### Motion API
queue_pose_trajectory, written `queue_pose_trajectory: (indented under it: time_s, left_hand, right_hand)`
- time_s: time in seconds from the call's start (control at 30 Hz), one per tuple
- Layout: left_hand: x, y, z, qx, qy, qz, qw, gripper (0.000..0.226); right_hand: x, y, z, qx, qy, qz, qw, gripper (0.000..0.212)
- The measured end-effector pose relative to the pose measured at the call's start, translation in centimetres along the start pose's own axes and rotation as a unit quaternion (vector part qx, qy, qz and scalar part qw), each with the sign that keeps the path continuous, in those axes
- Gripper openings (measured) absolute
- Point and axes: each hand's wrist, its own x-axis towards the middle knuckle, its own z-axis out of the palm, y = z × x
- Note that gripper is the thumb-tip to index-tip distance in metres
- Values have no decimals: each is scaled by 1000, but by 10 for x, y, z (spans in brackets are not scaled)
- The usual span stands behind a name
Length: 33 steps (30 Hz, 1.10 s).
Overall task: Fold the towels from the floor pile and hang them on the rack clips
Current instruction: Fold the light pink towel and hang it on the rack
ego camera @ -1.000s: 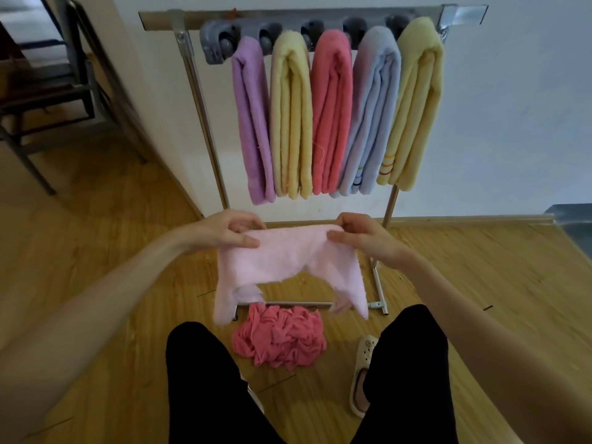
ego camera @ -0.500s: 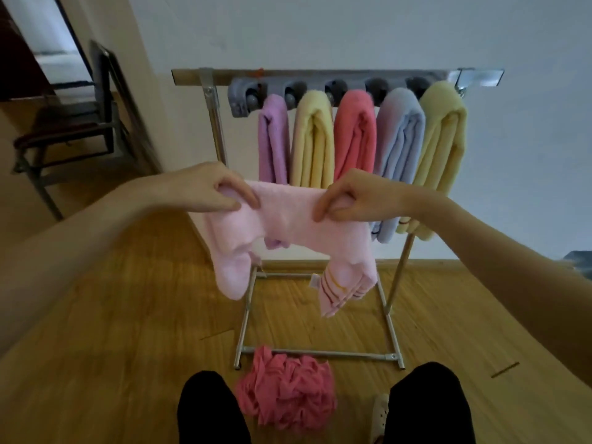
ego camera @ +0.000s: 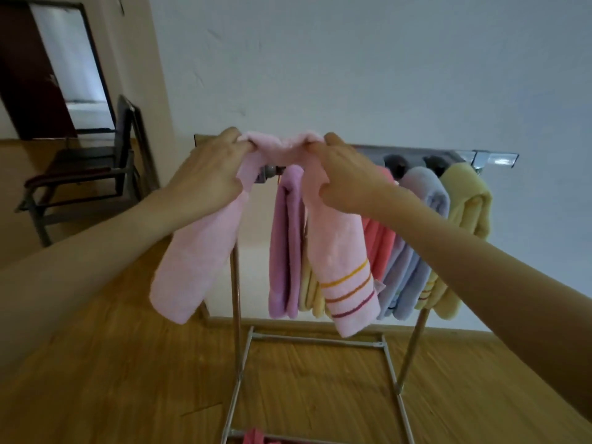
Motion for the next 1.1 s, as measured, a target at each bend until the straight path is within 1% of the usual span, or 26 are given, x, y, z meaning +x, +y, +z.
queue_pose_trajectory:
  time_s: [0.1, 0.2, 0.33, 0.43, 0.5, 0.57, 0.67, 0.73, 0.8, 0.87, 0.97, 1.03, 1.1]
  left_hand:
    - [4, -2, 20, 9, 16, 8, 1000, 60]
    - [8, -6, 43, 20, 33, 13, 999, 61]
    - [11, 5, 70, 3, 72, -10, 997, 45]
    - [16, 10, 86, -15, 96, -20, 995, 37]
    - [17, 12, 95, -36, 100, -22, 994, 34]
    - [16, 13, 101, -49, 108, -11, 993, 39]
    - [7, 12, 112, -61, 121, 6, 991, 41]
    - [-4, 6, 125, -62, 125, 5, 990, 43]
    - [-15, -2, 141, -52, 118, 9, 992, 49]
    - [-25, -9, 156, -33, 107, 38, 993, 53]
    - [-35, -12, 175, -19, 111, 76, 991, 50]
    - [-41, -9, 180, -73, 129, 59, 987, 47]
    - [-48, -6, 184, -171, 144, 12, 975, 54]
  right_hand:
    - [7, -11, 18, -63, 44, 50, 996, 58]
    - [11, -16, 42, -113, 73, 82, 988, 63]
    - [12, -26, 62, -144, 99, 116, 978, 52]
    - [15, -30, 77, -149, 95, 147, 973, 54]
    - [16, -29, 90, -169, 113, 151, 968, 49]
    - [14, -27, 101, -174, 132, 135, 966, 55]
    - [10, -17, 118, -156, 157, 122, 968, 52]
    - [7, -7, 134, -156, 171, 108, 967, 42]
    - [3, 2, 146, -156, 179, 88, 967, 46]
    - [-1, 10, 156, -143, 184, 74, 970, 51]
    - [-6, 23, 173, -64, 185, 45, 980, 45]
    - [-10, 30, 182, -22, 197, 27, 980, 46]
    - [-18, 33, 186, 38, 191, 8, 981, 54]
